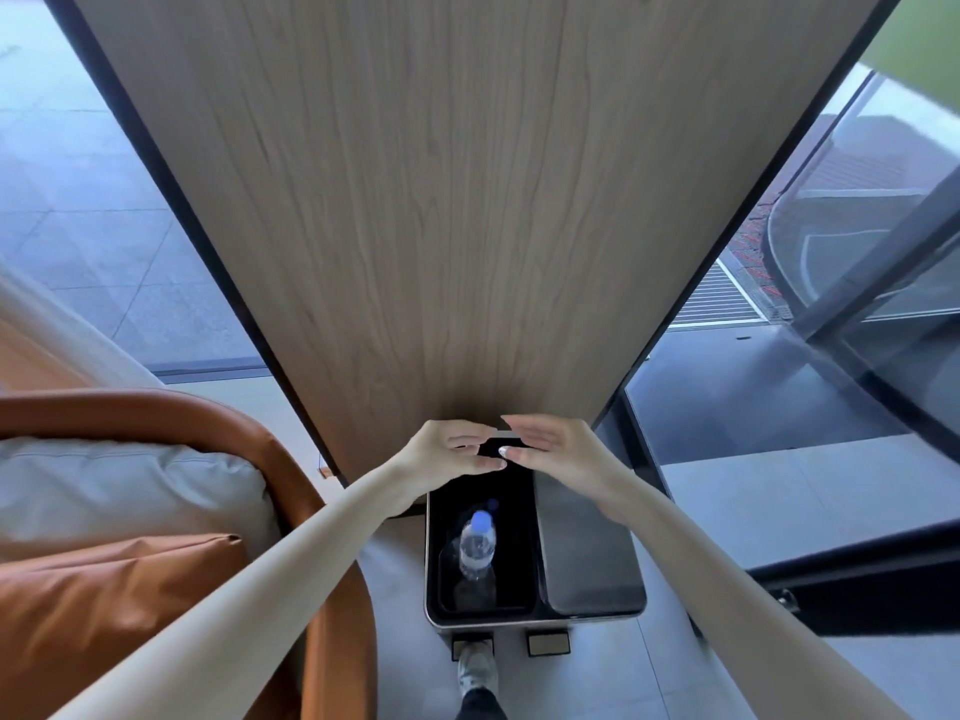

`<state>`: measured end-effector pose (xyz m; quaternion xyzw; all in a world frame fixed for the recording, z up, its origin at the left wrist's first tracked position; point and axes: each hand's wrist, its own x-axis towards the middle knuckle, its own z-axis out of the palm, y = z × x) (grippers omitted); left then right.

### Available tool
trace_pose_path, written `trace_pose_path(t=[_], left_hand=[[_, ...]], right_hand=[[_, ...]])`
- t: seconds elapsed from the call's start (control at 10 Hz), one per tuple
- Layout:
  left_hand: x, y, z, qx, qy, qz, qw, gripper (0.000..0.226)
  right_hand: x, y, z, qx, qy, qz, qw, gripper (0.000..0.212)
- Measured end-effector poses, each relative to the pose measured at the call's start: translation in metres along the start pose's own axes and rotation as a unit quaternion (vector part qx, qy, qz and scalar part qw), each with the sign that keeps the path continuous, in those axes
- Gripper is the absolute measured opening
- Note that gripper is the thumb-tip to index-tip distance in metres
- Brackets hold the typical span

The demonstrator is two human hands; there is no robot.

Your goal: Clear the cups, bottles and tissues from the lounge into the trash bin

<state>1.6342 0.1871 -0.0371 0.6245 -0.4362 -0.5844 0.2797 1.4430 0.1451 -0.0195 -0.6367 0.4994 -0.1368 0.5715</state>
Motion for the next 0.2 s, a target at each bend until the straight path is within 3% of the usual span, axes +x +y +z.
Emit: trace_pose_path(t=[0.2], left_hand=[[-0.006,0.022,-0.001,-0.033,0.026,0.014,0.999,0.037]], right_hand=[[-0.002,-0.018,-0.01,0.012,0.007,-0.008,1.0,0.042]])
